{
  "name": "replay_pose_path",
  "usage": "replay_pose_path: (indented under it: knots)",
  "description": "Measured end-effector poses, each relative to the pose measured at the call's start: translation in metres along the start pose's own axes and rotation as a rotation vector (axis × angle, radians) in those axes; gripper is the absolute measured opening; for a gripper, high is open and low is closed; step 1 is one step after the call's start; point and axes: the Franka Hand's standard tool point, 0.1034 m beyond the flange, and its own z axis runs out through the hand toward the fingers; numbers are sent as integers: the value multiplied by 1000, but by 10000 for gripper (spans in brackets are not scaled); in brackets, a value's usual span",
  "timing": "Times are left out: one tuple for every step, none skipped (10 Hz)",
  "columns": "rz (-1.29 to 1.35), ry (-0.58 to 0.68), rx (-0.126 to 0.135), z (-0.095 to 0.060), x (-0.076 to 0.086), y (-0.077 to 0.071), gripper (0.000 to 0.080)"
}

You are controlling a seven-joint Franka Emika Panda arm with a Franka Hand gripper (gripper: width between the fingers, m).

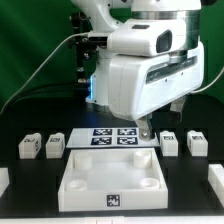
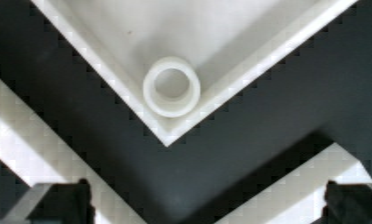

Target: Assemble one leg

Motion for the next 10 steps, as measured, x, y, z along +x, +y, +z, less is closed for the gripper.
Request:
replay_pose_path:
  knots:
    - [0,0,0,0,0,0,650]
    - [0,0,0,0,0,0,650]
    - [0,0,0,0,0,0,650]
    - [0,0,1,0,0,0,650]
    - [-6,-1,1,0,0,0,650]
    - [-42,-1,1,1,0,0,650]
    - [-89,4,-5,1,-3,-2,650]
    - [-205,2,-6,7,-22,-16,650]
    - [-367,-9,6,12,-47,-29,650]
    - [-493,-9,9,18,-66,-35,650]
